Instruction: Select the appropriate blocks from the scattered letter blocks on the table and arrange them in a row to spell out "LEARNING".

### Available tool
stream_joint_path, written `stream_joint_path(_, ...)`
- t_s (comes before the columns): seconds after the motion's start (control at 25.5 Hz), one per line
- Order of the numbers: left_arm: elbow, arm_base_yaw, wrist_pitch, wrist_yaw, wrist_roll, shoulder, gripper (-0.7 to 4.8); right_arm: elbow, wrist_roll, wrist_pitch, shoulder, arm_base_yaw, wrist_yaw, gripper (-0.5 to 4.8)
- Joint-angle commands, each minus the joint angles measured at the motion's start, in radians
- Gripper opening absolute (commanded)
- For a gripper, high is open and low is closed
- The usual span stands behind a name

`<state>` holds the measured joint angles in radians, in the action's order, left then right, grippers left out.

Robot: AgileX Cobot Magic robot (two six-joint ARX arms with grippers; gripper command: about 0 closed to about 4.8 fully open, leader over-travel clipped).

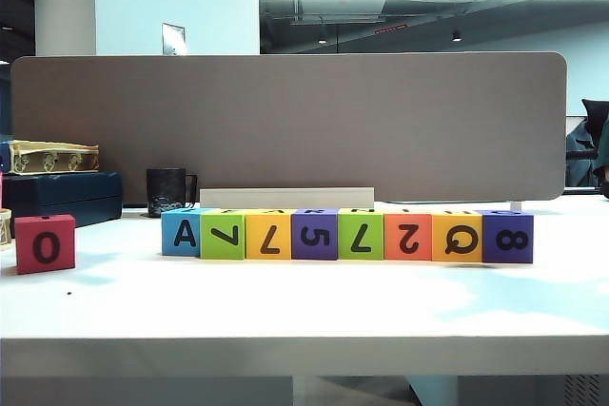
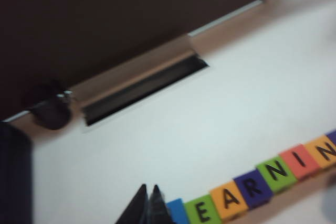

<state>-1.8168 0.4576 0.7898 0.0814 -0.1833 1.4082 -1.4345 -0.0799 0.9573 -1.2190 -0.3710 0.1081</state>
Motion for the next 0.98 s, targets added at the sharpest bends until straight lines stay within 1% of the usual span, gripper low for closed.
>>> stream_joint_path(0.04,0.018,-0.031,-0.017,0.038,-0.004,-0.086,-0.05,-0.003,-0.002,-0.012,0.003,0.0,0.002,-0.01)
stream_joint_path(0.12,0.068,-0.061,-0.037,0.029,0.0,-0.155,-0.05,-0.003,-0.002,-0.012,0.003,0.0,0.002,-0.01)
stream_joint_path(0.16,0.116,-0.077,-0.07,0.027,0.0,-0.194,-0.05,-0.003,-0.002,-0.012,0.003,0.0,0.002,-0.01)
stream_joint_path(0.24,0.239,-0.101,-0.166,0.027,0.0,-0.272,-0.05,-0.003,-0.002,-0.012,0.003,0.0,0.002,-0.01)
stream_joint_path(0.28,0.35,-0.105,-0.251,0.027,-0.001,-0.335,-0.05,-0.003,-0.002,-0.012,0.003,0.0,0.002,-0.01)
stream_joint_path(0.35,0.499,-0.11,-0.349,0.027,0.0,-0.416,-0.05,-0.003,-0.002,-0.012,0.003,0.0,0.002,-0.01)
stream_joint_path(0.47,0.69,-0.11,-0.474,0.031,0.0,-0.51,-0.05,-0.003,-0.002,-0.012,0.003,0.0,0.002,-0.01)
stream_joint_path(0.59,0.871,-0.11,-0.593,0.031,0.019,-0.591,-0.05,-0.003,-0.002,-0.012,0.003,0.0,0.002,-0.01)
stream_joint_path(0.63,0.947,-0.11,-0.617,0.031,0.019,-0.634,-0.05,-0.003,-0.002,-0.012,0.003,0.0,0.002,-0.01)
stream_joint_path(0.75,1.059,-0.11,-0.647,0.039,0.019,-0.699,-0.05,-0.003,-0.002,-0.012,0.003,0.0,0.002,-0.01)
stream_joint_path(0.83,1.135,-0.11,-0.672,0.071,0.018,-0.747,-0.05,-0.003,-0.002,-0.012,0.003,0.0,0.002,-0.01)
stream_joint_path(0.86,1.203,-0.11,-0.677,0.101,0.019,-0.799,-0.05,-0.003,-0.002,-0.012,0.003,0.0,0.002,-0.01)
stream_joint_path(0.98,1.321,-0.11,-0.677,0.101,0.019,-0.9,-0.05,-0.003,-0.002,-0.012,0.003,0.0,0.002,-0.01)
